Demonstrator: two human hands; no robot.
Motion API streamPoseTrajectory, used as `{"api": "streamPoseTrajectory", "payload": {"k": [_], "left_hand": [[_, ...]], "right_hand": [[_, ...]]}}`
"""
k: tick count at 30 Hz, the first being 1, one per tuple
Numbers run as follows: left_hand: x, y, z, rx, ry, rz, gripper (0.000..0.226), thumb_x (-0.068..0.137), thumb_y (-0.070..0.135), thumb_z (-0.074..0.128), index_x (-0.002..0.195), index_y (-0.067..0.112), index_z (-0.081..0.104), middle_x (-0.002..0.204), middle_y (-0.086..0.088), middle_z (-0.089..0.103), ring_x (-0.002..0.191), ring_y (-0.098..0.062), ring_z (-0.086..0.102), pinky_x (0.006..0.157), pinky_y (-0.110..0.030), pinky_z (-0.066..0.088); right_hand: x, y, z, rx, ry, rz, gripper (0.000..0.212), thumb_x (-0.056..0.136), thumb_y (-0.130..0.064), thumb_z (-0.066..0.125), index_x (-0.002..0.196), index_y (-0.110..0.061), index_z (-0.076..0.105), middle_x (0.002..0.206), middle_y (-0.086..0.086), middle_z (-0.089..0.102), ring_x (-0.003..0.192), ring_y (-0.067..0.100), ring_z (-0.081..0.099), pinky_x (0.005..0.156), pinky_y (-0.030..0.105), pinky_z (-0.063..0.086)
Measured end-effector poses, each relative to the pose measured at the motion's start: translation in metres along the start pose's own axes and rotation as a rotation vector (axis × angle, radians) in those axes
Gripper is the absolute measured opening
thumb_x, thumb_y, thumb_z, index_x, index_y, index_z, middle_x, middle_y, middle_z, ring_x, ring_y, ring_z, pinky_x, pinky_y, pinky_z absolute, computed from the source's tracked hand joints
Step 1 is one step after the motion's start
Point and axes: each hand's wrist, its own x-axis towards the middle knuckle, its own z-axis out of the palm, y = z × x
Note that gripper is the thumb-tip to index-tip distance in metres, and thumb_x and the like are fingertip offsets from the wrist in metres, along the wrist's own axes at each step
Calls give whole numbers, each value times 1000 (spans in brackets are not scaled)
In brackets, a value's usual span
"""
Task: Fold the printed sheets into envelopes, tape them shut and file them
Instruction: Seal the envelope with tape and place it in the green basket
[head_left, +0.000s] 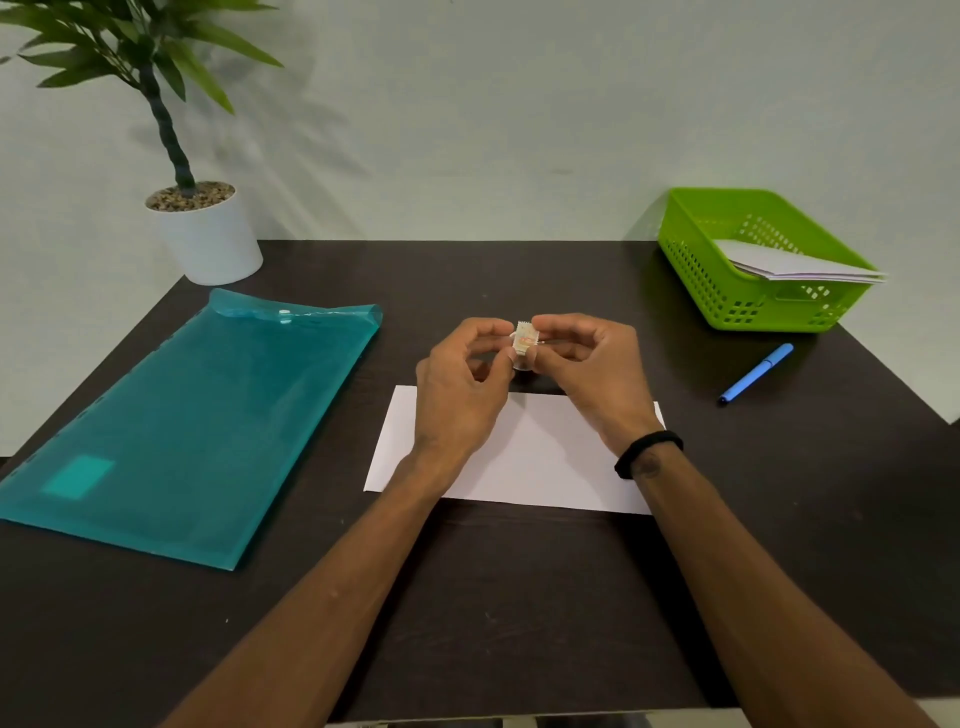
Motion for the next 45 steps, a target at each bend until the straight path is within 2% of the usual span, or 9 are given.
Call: {"api": "streamPoseTrajectory", "payload": {"k": [2,6,10,14,21,26,33,37,45], "left_hand": [[-2,0,1,61,2,39,28,96,21,72,124,21,68,111,17,69,93,7,67,82,-3,51],[-12,3,9,302,-77,329,29,96,20,73,124,21,68,117,3,72,100,-10,66,91,-24,55],[-25,14,21,275,-221,437,25,95,21,72,120,18,70,114,2,72,100,-10,63,93,-28,54],[-32,17,24,291,-326,423,22,95,33,73,115,22,71,98,7,69,87,-6,55,85,-34,56],[-36,16,24,404,-486,429,54,83,71,67,122,34,68,94,17,50,92,-7,49,81,-29,48],[-36,14,26,480,-526,446,65,86,77,57,136,35,60,96,15,45,90,-8,47,80,-29,45],[-35,16,26,568,-566,449,66,91,78,47,144,41,53,94,11,43,87,-8,45,75,-26,37],[-35,16,26,617,-583,461,63,93,79,39,147,48,49,96,8,44,88,-10,46,73,-29,42],[-36,17,25,621,-585,455,56,95,76,42,143,49,53,97,6,46,88,-11,49,71,-28,37]], "right_hand": [[1,-1,-4,-37,24,9,37,83,-16,89,118,-15,77,106,-4,79,93,7,76,81,23,63],[0,-6,-20,-130,29,-1,36,84,-21,88,118,-17,77,104,-6,78,94,5,76,80,20,61],[-9,-9,-51,-229,10,14,32,88,-14,84,118,-16,77,102,-6,78,90,5,76,84,24,63],[-20,-8,-87,-271,77,58,21,94,-20,79,114,-13,78,98,1,80,80,10,78,75,21,61],[-39,-4,-126,-271,-4,244,21,91,-9,80,112,-6,78,94,6,81,80,15,79,84,31,64],[-51,-3,-119,-331,-72,283,22,89,-13,83,110,-11,78,93,3,82,83,14,79,84,29,63],[-51,-14,-98,-546,-98,201,24,90,-15,82,114,-15,78,95,-1,77,80,9,76,83,24,61],[-49,-17,-96,-640,-112,167,22,90,-17,82,112,-17,79,95,0,76,86,10,74,85,27,62],[-47,-24,-87,-774,-103,153,23,91,-11,80,114,-10,78,106,6,75,89,14,71,71,14,50]]}}
